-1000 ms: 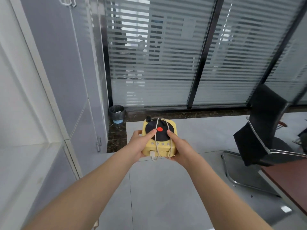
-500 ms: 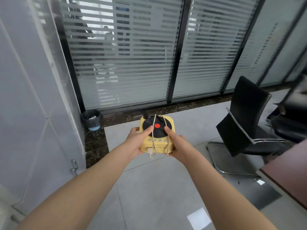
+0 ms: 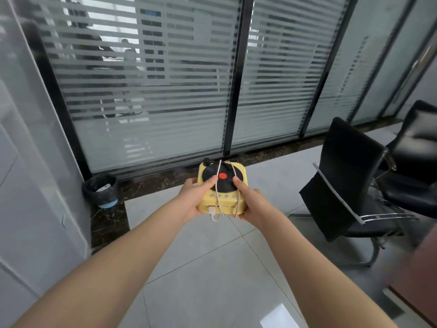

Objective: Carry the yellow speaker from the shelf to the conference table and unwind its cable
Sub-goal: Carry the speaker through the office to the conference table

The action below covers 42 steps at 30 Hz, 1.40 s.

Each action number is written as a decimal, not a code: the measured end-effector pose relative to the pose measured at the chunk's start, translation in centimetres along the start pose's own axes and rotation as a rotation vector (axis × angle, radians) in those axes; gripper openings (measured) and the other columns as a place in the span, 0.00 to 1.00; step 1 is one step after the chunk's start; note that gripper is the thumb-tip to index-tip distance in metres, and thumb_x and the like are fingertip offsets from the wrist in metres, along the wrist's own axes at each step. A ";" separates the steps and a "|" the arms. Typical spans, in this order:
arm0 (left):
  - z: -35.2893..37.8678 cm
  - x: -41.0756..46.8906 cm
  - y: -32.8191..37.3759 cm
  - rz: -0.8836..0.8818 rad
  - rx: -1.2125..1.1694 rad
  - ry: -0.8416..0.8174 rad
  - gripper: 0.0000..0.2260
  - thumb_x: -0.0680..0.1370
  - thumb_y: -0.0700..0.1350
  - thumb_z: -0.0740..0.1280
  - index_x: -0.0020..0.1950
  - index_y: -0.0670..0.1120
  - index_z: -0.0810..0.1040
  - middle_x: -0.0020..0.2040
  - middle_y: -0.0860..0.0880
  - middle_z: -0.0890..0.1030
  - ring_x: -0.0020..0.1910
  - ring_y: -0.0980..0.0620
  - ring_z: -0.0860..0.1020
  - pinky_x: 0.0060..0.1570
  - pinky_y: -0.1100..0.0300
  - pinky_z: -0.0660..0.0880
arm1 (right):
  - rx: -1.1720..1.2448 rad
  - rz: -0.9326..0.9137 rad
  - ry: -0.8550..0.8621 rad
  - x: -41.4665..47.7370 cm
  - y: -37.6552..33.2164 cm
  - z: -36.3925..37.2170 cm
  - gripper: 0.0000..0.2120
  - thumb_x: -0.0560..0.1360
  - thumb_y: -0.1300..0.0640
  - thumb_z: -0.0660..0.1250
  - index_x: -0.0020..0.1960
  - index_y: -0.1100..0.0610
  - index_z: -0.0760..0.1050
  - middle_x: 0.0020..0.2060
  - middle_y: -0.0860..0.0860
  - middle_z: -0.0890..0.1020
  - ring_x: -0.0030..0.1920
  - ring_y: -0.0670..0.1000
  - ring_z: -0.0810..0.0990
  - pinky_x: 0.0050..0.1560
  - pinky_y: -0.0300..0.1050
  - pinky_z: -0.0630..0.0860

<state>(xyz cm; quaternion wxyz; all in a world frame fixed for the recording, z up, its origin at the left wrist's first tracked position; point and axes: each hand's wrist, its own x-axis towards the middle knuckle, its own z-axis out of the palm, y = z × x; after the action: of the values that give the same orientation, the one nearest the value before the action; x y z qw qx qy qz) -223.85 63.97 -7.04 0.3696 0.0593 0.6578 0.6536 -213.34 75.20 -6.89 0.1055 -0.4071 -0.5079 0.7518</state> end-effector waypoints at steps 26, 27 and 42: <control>5.7 31.8 14.2 -0.017 0.112 -0.245 0.26 0.71 0.55 0.73 0.65 0.47 0.71 0.56 0.45 0.82 0.50 0.45 0.82 0.39 0.52 0.80 | 0.115 -0.012 0.231 26.6 -16.6 1.9 0.32 0.66 0.43 0.75 0.63 0.59 0.70 0.55 0.58 0.82 0.50 0.57 0.83 0.44 0.52 0.82; 5.8 33.3 15.0 -0.023 0.129 -0.267 0.27 0.71 0.55 0.73 0.66 0.47 0.71 0.57 0.45 0.81 0.50 0.45 0.82 0.38 0.53 0.79 | 0.140 -0.011 0.248 27.7 -17.2 2.2 0.32 0.66 0.43 0.75 0.63 0.59 0.70 0.54 0.57 0.82 0.50 0.57 0.83 0.43 0.52 0.81; 11.0 49.2 19.8 -0.063 0.169 -0.449 0.31 0.67 0.56 0.75 0.66 0.48 0.73 0.57 0.44 0.82 0.51 0.43 0.83 0.38 0.50 0.81 | 0.263 -0.015 0.404 39.8 -23.9 1.4 0.28 0.68 0.45 0.74 0.61 0.60 0.72 0.52 0.57 0.82 0.47 0.56 0.82 0.36 0.49 0.79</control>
<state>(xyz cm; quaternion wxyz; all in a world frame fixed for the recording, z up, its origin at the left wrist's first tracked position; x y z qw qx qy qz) -261.10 103.27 -7.90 0.5208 0.2133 0.6129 0.5547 -246.13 108.09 -6.46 0.2625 -0.5281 -0.3770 0.7142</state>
